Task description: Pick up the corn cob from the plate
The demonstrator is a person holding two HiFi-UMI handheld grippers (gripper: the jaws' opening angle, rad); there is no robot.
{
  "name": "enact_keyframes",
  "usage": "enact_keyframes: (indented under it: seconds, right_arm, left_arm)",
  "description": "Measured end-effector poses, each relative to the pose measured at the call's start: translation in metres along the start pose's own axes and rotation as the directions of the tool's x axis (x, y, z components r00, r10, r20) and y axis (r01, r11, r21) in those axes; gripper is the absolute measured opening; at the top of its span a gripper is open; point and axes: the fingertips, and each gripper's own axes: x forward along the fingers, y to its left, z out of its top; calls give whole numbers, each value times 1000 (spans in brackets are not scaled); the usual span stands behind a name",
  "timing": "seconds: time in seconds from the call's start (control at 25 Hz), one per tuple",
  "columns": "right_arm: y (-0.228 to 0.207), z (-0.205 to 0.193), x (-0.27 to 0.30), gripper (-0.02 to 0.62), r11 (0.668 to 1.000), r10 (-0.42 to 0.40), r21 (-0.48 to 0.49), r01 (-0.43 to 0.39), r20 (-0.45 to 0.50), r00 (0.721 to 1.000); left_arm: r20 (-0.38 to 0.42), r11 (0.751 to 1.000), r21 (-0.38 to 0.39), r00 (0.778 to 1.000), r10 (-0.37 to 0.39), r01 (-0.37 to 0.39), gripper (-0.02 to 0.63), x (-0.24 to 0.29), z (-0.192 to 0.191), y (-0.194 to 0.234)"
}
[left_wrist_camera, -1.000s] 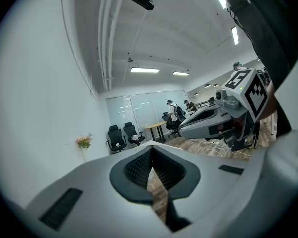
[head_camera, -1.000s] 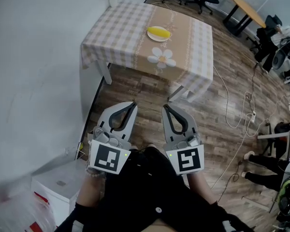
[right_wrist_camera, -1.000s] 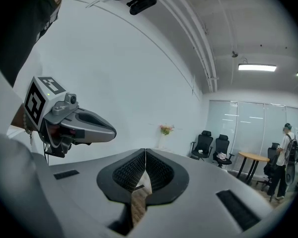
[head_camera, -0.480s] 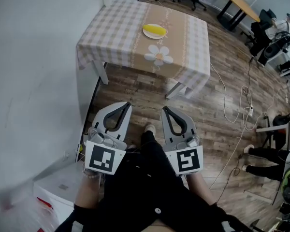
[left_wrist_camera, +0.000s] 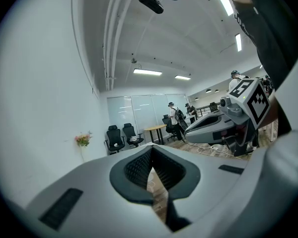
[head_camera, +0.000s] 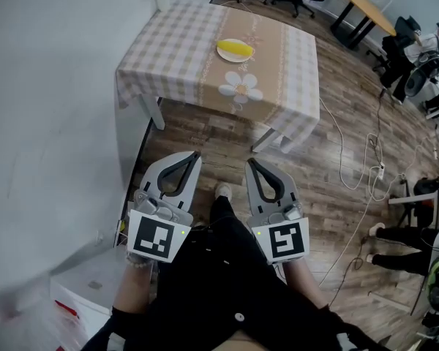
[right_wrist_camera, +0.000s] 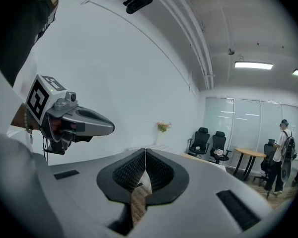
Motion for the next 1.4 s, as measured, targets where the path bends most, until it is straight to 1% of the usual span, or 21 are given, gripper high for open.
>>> enact_keyframes:
  seconds: [0.28, 0.44, 0.76, 0.96, 1.04, 1.2, 1.4]
  right_arm:
    - [-23, 0, 20, 40, 1000, 11, 6, -11, 19, 1000]
    - [-37, -3, 34, 40, 1000, 21, 14, -21, 21, 1000]
    - [-83, -10, 60, 40, 999, 31, 13, -31, 20, 999]
    - [-108, 3, 88, 40, 999, 32, 11, -33, 31, 999]
    - [-119, 6, 98, 40, 999, 39, 7, -40, 41, 998]
    - [-142, -2, 115, 40, 998, 68, -4, -68, 43, 997]
    - [-165, -1, 138, 40, 996, 94, -15, -93, 56, 994]
  left_arm:
    - [3, 1000, 22, 1000, 2, -2, 12, 28, 7, 6]
    - [2, 1000, 20, 1000, 9, -9, 12, 48, 7, 12]
    - [-6, 999, 25, 999, 32, -32, 12, 95, 12, 27]
    - [-8, 999, 26, 999, 46, -45, 12, 119, 22, 50]
    - [-11, 998, 27, 998, 55, -54, 12, 132, 24, 56]
    - [-8, 997, 29, 997, 73, -72, 12, 163, 24, 57]
    - [-13, 995, 19, 995, 101, -101, 12, 189, 23, 69]
